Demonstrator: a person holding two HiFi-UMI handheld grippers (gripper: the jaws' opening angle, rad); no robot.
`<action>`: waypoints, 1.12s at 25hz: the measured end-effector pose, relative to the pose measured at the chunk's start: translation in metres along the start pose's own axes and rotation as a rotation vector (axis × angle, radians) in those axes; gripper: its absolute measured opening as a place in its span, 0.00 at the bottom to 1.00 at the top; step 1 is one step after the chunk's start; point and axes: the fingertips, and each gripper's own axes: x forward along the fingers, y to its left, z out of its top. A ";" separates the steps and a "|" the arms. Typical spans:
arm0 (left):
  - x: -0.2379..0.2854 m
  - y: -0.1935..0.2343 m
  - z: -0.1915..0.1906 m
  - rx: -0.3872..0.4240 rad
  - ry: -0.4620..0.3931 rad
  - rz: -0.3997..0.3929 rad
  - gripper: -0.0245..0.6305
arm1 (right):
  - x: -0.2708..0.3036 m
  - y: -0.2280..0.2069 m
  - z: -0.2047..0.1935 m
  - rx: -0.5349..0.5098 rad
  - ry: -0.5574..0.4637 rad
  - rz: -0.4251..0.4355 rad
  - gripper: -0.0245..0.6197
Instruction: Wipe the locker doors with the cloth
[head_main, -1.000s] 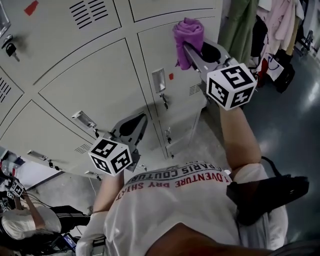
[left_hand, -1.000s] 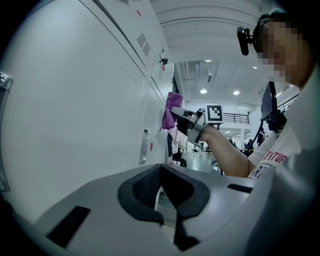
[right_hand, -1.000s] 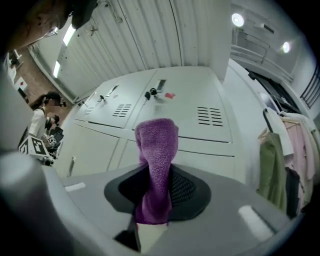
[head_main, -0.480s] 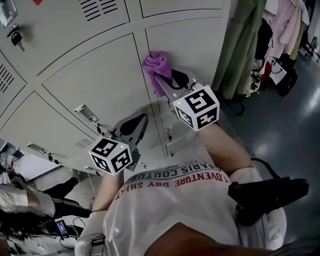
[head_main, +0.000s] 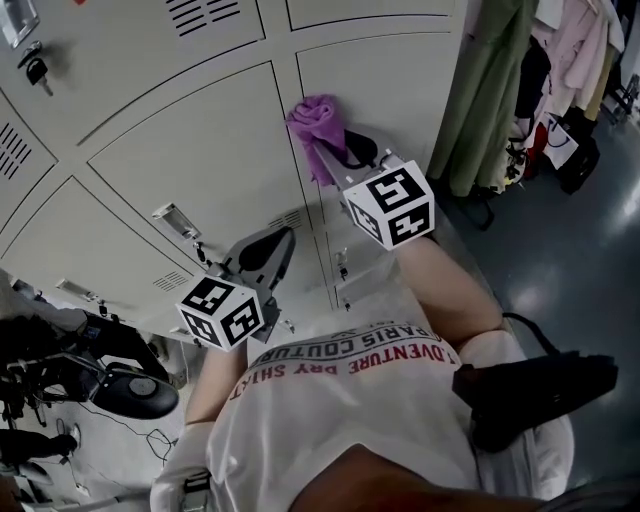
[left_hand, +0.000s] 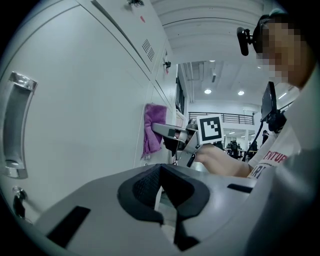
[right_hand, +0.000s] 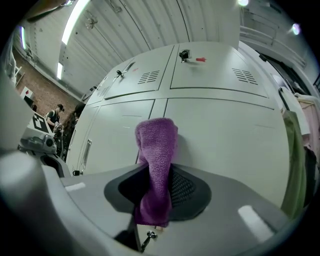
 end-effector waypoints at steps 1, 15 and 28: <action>-0.001 -0.002 0.000 -0.001 0.000 0.002 0.04 | -0.002 0.000 0.000 0.003 0.001 0.006 0.16; 0.008 -0.010 -0.002 0.008 0.027 -0.022 0.04 | -0.036 -0.098 -0.022 0.147 0.015 -0.157 0.16; 0.022 -0.024 -0.002 0.016 0.038 -0.048 0.04 | -0.088 -0.220 -0.066 0.171 0.097 -0.446 0.16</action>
